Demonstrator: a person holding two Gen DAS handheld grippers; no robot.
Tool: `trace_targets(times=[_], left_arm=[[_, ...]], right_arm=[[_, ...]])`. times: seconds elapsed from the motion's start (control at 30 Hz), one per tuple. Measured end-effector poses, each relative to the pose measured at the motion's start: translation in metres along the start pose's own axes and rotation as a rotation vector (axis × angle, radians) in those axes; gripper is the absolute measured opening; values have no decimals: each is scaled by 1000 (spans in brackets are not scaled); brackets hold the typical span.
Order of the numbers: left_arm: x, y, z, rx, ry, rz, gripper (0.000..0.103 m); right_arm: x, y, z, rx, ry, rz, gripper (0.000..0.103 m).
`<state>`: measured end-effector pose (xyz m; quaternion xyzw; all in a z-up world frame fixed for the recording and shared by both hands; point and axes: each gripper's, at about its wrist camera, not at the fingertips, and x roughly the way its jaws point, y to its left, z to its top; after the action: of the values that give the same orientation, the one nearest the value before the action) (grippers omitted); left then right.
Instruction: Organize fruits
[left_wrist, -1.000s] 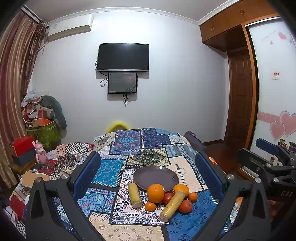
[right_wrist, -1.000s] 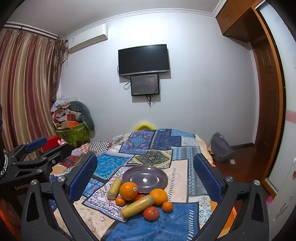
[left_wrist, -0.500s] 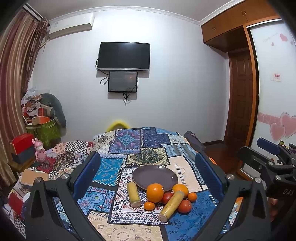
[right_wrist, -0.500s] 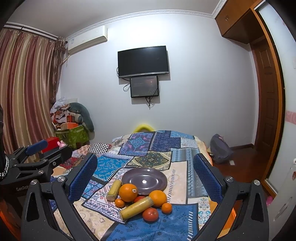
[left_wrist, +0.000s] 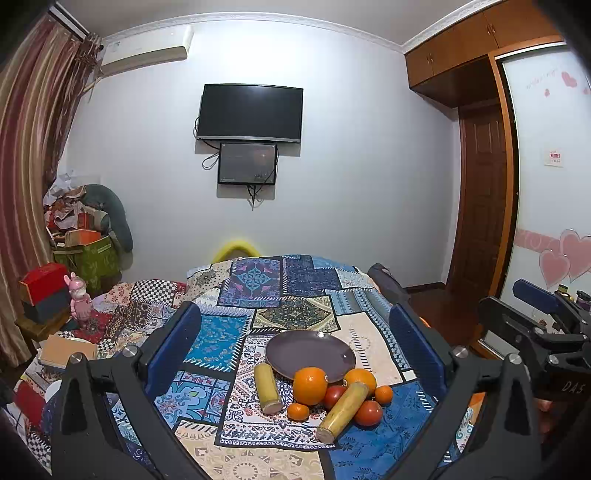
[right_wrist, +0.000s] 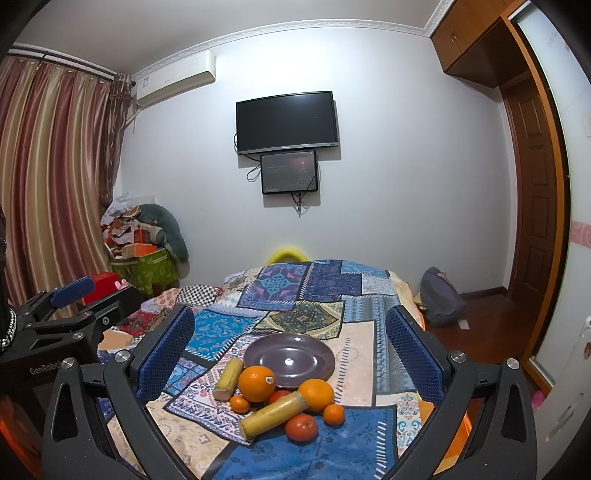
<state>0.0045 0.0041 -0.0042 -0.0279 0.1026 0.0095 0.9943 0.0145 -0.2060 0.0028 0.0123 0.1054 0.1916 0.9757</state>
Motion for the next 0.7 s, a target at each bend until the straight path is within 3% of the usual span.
trace_targets(times=[0.7], left_arm=[[0, -1, 1, 1, -1, 5, 103]], right_arm=[[1, 1, 1, 4, 2, 7, 103]])
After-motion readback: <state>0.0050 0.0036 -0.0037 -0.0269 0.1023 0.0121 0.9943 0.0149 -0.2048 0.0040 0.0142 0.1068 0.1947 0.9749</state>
